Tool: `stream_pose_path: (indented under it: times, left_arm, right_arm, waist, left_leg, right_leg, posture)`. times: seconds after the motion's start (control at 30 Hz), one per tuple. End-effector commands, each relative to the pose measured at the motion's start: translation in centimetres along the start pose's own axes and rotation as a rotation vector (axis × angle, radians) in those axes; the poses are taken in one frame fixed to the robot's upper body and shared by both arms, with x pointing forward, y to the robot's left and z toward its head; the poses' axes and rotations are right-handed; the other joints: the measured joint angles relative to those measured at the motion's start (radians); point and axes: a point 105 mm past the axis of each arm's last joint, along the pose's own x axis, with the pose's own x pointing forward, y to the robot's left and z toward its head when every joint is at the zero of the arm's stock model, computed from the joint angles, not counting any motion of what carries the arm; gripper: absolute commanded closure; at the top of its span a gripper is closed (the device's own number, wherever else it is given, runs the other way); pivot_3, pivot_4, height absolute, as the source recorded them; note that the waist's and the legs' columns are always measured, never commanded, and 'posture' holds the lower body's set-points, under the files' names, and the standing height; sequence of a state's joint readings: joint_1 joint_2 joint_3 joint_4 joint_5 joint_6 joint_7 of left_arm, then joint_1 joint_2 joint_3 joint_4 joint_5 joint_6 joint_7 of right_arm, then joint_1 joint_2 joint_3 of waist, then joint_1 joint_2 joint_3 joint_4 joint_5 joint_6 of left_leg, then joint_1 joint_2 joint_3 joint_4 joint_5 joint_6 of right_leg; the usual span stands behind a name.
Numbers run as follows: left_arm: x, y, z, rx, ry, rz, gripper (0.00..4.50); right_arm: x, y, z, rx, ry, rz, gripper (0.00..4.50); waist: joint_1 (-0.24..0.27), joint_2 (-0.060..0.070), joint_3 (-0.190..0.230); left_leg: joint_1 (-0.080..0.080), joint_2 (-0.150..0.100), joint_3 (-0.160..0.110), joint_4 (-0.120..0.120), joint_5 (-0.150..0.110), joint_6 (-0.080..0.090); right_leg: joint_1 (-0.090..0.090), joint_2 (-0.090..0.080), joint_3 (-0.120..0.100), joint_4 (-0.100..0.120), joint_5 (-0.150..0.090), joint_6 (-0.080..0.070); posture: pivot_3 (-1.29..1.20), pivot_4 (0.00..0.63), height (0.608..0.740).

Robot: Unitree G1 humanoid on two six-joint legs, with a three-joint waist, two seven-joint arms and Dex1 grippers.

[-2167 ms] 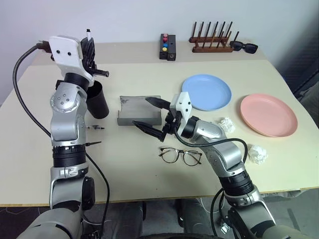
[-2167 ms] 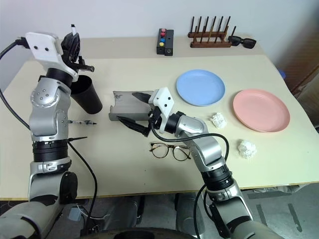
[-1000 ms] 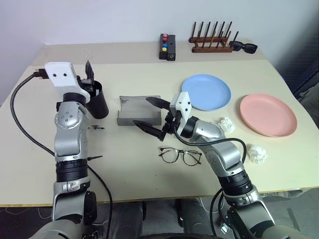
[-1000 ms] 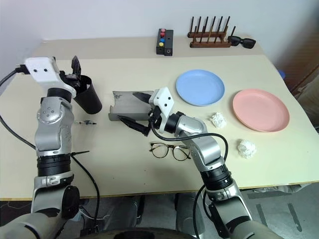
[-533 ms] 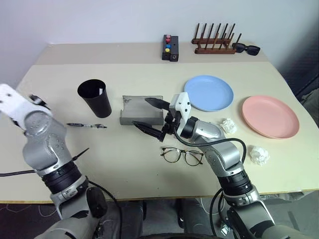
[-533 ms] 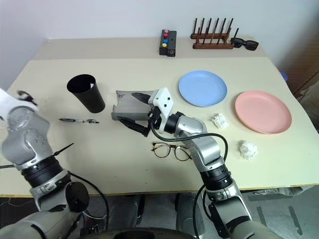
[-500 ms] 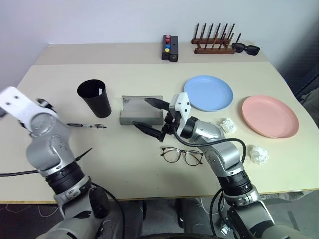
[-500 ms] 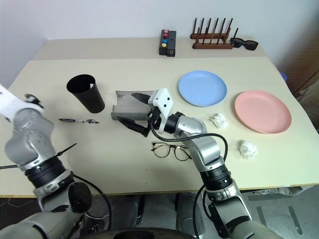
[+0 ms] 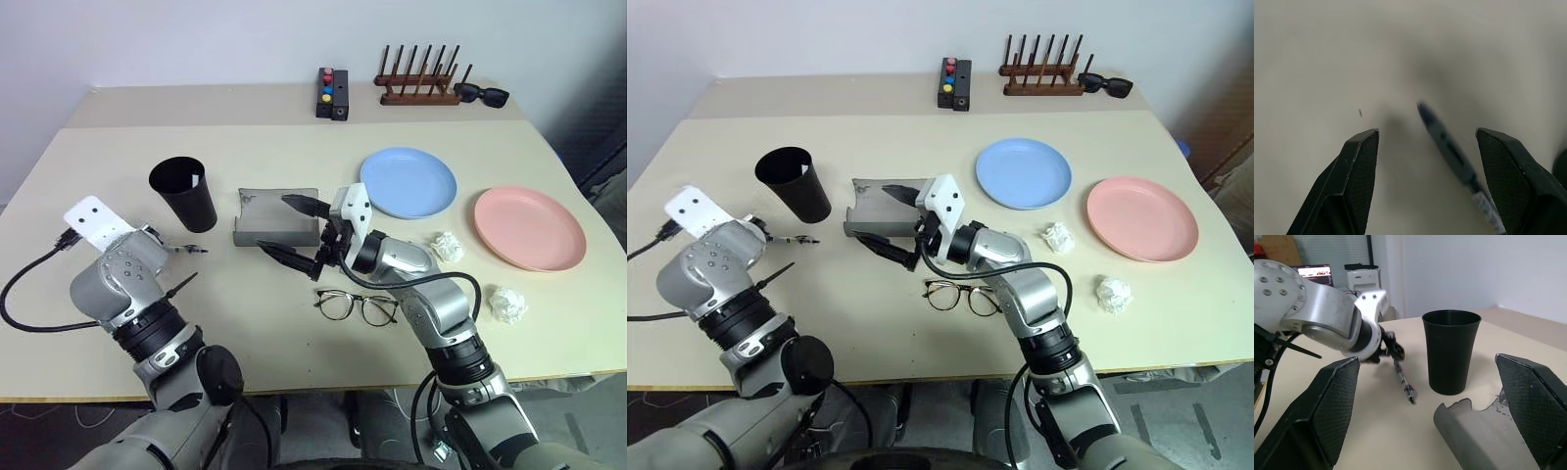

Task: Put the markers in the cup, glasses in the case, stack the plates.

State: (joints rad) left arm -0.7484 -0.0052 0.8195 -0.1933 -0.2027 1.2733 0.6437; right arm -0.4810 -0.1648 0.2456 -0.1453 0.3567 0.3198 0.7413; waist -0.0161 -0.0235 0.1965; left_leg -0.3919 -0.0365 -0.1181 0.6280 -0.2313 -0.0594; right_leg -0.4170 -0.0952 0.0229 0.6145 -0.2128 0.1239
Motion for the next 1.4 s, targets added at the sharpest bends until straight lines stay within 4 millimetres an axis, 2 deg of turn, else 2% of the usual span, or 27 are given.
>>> stream_pose_path:
  times: [0.03,0.23,0.33,0.5,0.57,0.6,0.7,0.77,0.83,0.87,0.9,0.97,1.13,1.27,1.4]
  left_arm:
    - [0.0,-0.2,0.7,-0.001,0.005,0.022,1.29]
    - [0.4,0.3,0.0,-0.001,0.073,0.068,1.29]
    - [0.4,1.0,-0.1,0.009,0.087,0.120,2.07]
    - [0.4,2.4,0.2,-0.026,0.081,0.201,4.46]
    - [0.3,2.6,0.3,-0.044,0.070,0.212,4.46]
    - [0.3,2.9,1.2,-0.062,0.017,0.220,4.46]
    - [-0.6,3.5,5.3,-0.082,-0.224,0.217,4.46]
    - [-2.0,2.6,8.5,-0.055,-0.431,0.132,4.46]
    - [-5.0,0.5,11.9,-0.025,-0.687,-0.075,4.46]
    - [-7.2,-0.9,13.4,0.014,-0.834,-0.208,4.46]
    - [-9.2,-2.1,14.2,0.066,-0.947,-0.311,4.46]
    - [-11.4,-4.1,14.5,0.180,-1.058,-0.458,4.46]
    - [-13.3,-8.6,12.6,0.352,-1.101,-0.736,4.46]
    - [-13.2,-10.3,11.5,0.447,-1.120,-0.794,4.46]
    - [-11.9,-10.9,10.9,0.468,-1.111,-0.789,4.46]
  right_arm:
    - [0.3,0.2,1.4,-0.034,-0.050,0.010,0.00]
    - [0.4,0.2,1.5,-0.034,-0.052,0.008,0.00]
    - [0.4,0.2,1.5,-0.035,-0.052,0.009,0.00]
    - [0.3,0.2,1.5,-0.034,-0.052,0.012,0.00]
    - [0.3,0.2,1.5,-0.033,-0.052,0.013,0.00]
    - [0.4,0.2,1.5,-0.033,-0.052,0.013,0.00]
    - [0.3,0.2,1.5,-0.033,-0.051,0.013,0.00]
    - [0.3,0.2,1.5,-0.032,-0.051,0.012,0.00]
    - [0.3,0.2,1.5,-0.033,-0.051,0.012,0.00]
    - [0.2,0.2,1.5,-0.033,-0.052,0.010,0.00]
    - [0.2,0.2,1.5,-0.033,-0.053,0.008,0.00]
    - [0.2,0.1,1.5,-0.031,-0.056,0.005,0.00]
    - [0.4,0.1,1.6,-0.029,-0.062,0.006,0.00]
    - [0.5,0.0,1.8,-0.030,-0.069,0.001,0.00]
    - [0.3,-0.2,1.9,-0.034,-0.074,-0.017,0.00]
  waist:
    - [-0.001,0.000,0.000]
    - [-0.002,0.000,0.000]
    - [-0.003,0.000,0.000]
    - [-0.002,0.000,0.000]
    - [-0.004,0.000,0.000]
    - [-0.005,0.000,0.000]
    - [-0.008,0.000,0.000]
    - [-0.007,0.000,0.000]
    - [-0.004,0.000,0.000]
    - [0.000,0.000,0.000]
    - [0.003,0.000,0.000]
    - [0.008,0.000,0.000]
    - [0.000,0.000,0.000]
    - [-0.010,0.000,0.000]
    - [-0.011,0.000,0.000]
  left_leg:
    - [0.000,0.000,0.000,0.000,0.000,0.000]
    - [0.000,0.000,0.000,-0.001,0.000,-0.001]
    - [0.000,0.000,0.000,-0.001,0.000,-0.001]
    - [0.000,0.000,0.000,-0.001,0.000,-0.001]
    - [0.000,0.000,0.000,-0.001,0.000,-0.001]
    - [0.000,0.000,0.000,-0.001,0.000,-0.001]
    - [0.000,0.000,0.000,-0.002,0.001,-0.002]
    - [0.000,0.000,0.000,-0.005,0.002,-0.004]
    - [-0.001,0.000,0.000,-0.006,0.004,-0.007]
    - [-0.002,0.001,0.000,-0.007,0.004,-0.007]
    - [-0.002,0.000,0.000,-0.007,0.004,-0.008]
    - [-0.003,0.000,0.000,-0.006,0.004,-0.008]
    - [-0.001,0.000,0.001,-0.007,0.005,-0.008]
    - [-0.001,0.000,0.001,-0.008,0.005,-0.007]
    - [-0.001,0.000,0.001,-0.009,0.005,-0.007]
  right_leg:
    - [0.000,0.000,0.000,0.000,0.000,0.000]
    - [0.000,0.000,0.000,0.000,0.000,0.000]
    - [0.000,0.000,0.000,0.000,0.000,0.000]
    - [0.000,0.000,0.000,0.000,0.000,0.000]
    - [0.000,0.000,0.000,0.000,0.000,0.000]
    - [-0.001,0.000,0.000,0.000,0.000,0.000]
    - [-0.002,0.000,0.000,0.000,0.000,0.000]
    - [-0.004,0.000,0.000,0.000,0.000,0.000]
    - [-0.006,0.000,0.000,0.001,0.001,-0.001]
    - [-0.006,0.000,0.001,0.001,0.001,-0.001]
    - [-0.006,0.000,0.001,0.000,0.001,-0.001]
    - [-0.006,-0.001,0.001,0.000,0.001,-0.002]
    - [-0.004,-0.001,0.001,-0.001,0.001,-0.002]
    - [-0.006,-0.001,0.001,0.000,0.001,-0.002]
    - [-0.006,-0.001,0.001,0.000,0.001,-0.002]
  posture:
    - [0.00,0.150,0.739]
    - [0.00,0.150,0.739]
    - [0.00,0.150,0.739]
    - [0.00,0.150,0.739]
    - [0.00,0.150,0.739]
    - [0.00,0.150,0.739]
    - [0.00,0.150,0.739]
    - [0.00,0.150,0.739]
    - [0.00,0.150,0.739]
    - [0.00,0.150,0.739]
    - [0.00,0.150,0.739]
    - [0.00,0.150,0.739]
    - [0.00,0.150,0.739]
    - [0.00,0.150,0.739]
    - [0.00,0.150,0.739]
